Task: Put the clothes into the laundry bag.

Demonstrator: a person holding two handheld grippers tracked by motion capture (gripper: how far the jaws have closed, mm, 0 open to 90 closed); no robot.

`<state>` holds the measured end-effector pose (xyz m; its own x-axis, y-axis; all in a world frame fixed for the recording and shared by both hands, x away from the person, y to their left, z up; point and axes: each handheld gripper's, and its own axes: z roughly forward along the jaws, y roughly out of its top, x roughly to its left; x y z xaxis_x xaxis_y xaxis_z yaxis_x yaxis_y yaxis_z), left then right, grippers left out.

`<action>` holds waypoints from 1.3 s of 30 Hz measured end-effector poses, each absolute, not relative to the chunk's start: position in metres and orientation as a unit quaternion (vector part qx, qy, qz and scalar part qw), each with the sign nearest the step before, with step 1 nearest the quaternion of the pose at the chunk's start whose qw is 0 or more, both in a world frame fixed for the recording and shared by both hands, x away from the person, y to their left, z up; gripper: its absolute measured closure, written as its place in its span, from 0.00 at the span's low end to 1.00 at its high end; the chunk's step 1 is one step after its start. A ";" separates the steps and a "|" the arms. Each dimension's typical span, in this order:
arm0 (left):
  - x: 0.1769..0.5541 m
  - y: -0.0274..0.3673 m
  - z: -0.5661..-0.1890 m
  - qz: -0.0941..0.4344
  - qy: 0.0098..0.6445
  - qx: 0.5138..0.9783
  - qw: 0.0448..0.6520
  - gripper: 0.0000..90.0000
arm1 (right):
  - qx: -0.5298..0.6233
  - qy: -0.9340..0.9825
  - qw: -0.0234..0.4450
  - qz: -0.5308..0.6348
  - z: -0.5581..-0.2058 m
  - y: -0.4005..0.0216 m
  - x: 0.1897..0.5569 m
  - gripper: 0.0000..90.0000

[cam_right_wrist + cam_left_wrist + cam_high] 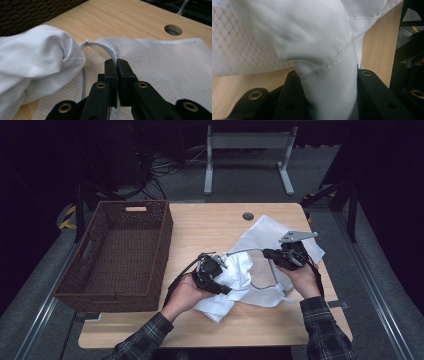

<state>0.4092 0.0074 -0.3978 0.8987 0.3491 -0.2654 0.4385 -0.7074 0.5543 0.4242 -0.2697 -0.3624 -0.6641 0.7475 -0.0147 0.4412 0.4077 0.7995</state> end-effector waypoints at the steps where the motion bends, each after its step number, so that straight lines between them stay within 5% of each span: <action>1: 0.409 0.006 -0.398 -0.072 0.212 0.921 0.317 0.80 | 0.363 0.817 0.189 0.406 -0.362 -0.270 0.423 0.97; 39: 0.447 -0.046 -0.415 -0.080 0.218 0.930 0.285 0.79 | 0.328 0.826 0.187 0.418 -0.353 -0.262 0.412 0.97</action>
<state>0.4469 -0.0457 -0.4154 0.8926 0.3590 -0.2729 0.4502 -0.7429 0.4954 0.4121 -0.2615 -0.3529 -0.7146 0.6987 -0.0338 0.3860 0.4341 0.8139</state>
